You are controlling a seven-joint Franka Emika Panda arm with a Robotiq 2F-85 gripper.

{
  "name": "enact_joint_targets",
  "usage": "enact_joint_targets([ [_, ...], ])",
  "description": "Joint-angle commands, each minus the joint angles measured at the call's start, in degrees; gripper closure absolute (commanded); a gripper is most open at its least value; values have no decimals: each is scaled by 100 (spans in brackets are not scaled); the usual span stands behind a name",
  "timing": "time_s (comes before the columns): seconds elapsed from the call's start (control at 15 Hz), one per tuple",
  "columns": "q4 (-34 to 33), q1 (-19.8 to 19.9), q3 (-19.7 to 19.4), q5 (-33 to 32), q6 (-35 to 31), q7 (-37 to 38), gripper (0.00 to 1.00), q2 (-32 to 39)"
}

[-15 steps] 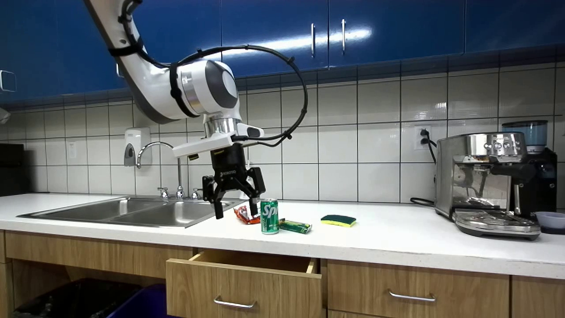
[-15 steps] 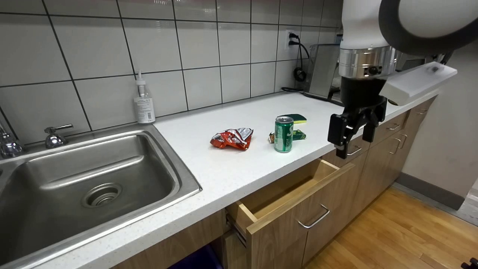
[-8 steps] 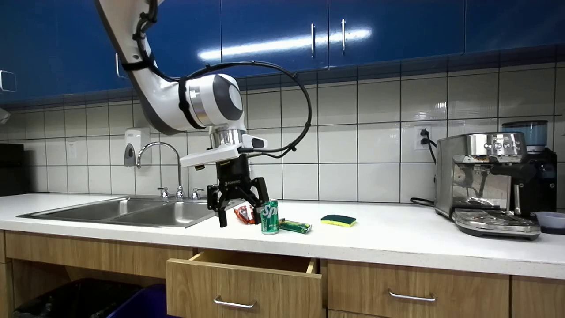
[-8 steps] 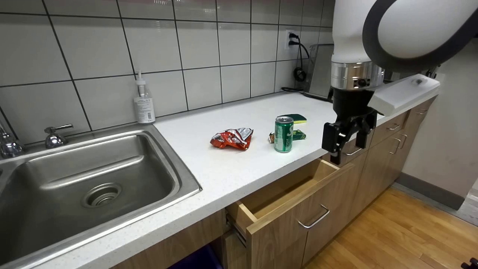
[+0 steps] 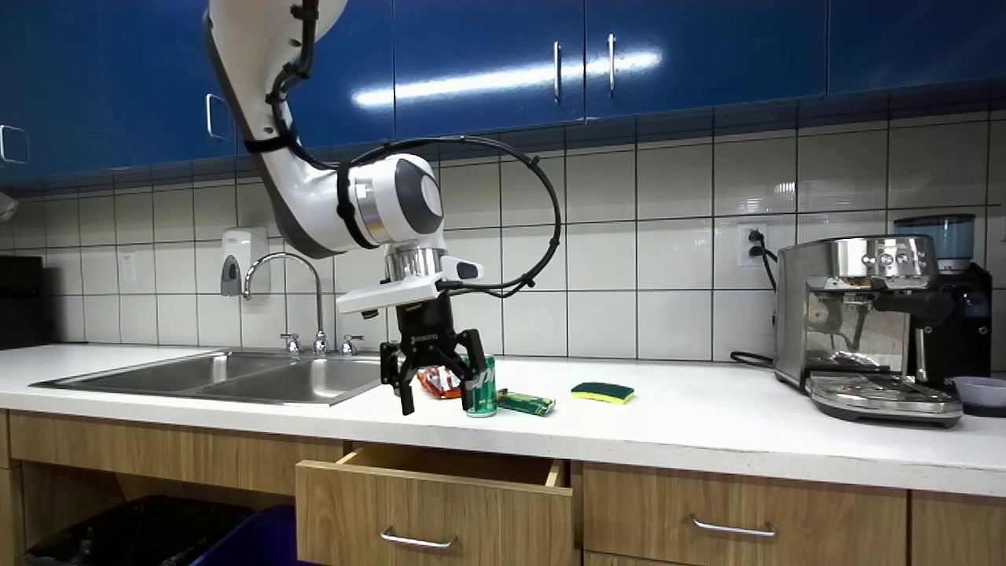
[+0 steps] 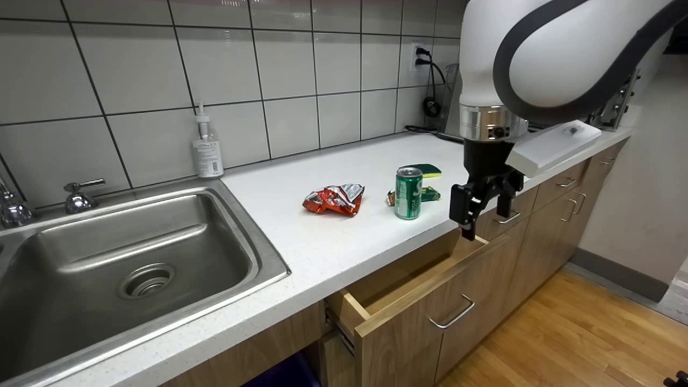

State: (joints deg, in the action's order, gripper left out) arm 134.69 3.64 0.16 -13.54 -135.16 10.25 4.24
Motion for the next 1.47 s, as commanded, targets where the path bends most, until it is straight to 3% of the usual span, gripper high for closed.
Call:
enact_joint_targets([
  [0.0,-29,-109,-104,21,15,-15,0,31],
  [1.4,-26,-127,-137,-60,-214,-14,0,151],
])
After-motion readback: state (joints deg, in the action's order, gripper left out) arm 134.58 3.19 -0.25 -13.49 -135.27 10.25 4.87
